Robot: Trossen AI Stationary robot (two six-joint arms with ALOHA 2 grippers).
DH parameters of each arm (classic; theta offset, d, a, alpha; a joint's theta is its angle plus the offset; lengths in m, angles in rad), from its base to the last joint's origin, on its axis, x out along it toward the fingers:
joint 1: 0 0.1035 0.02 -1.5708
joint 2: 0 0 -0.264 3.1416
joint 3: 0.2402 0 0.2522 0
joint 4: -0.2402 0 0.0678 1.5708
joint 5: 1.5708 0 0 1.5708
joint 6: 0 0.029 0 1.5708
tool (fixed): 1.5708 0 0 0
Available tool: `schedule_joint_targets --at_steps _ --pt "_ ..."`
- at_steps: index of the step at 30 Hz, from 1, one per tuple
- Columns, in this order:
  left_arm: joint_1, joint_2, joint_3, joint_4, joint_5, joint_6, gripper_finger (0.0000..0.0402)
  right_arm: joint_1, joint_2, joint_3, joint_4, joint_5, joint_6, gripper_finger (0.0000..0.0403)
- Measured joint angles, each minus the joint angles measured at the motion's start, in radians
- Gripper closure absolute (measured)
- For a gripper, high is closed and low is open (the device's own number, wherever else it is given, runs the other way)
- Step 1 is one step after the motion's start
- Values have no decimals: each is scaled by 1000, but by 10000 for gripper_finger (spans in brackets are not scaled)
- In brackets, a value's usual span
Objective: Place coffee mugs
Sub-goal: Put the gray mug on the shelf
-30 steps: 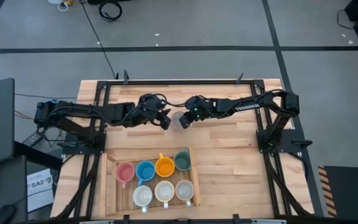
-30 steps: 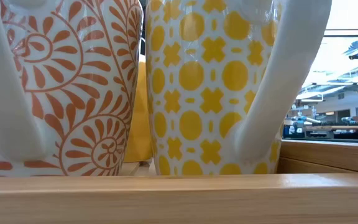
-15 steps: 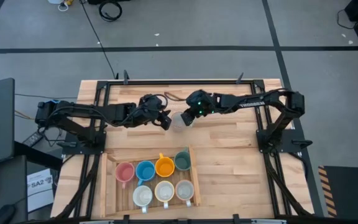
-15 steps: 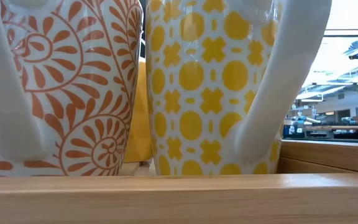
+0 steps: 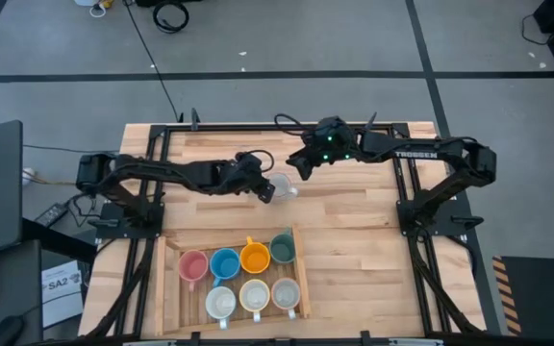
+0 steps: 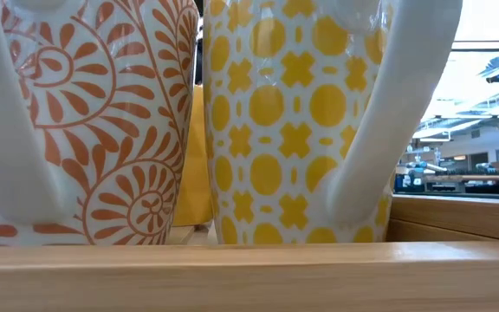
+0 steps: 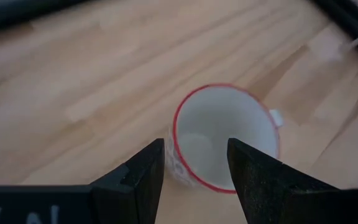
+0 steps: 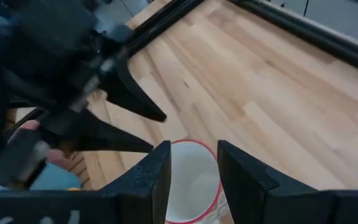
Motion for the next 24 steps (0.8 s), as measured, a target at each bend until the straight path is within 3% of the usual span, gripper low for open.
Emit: schedule_joint_targets --at_steps 15,24 --pt "69 143 1 2 180 -71 219 0 51 0 -12 26 -17 267" --pt "86 142 0 -15 191 -68 231 0 63 0 -15 25 -17 267"
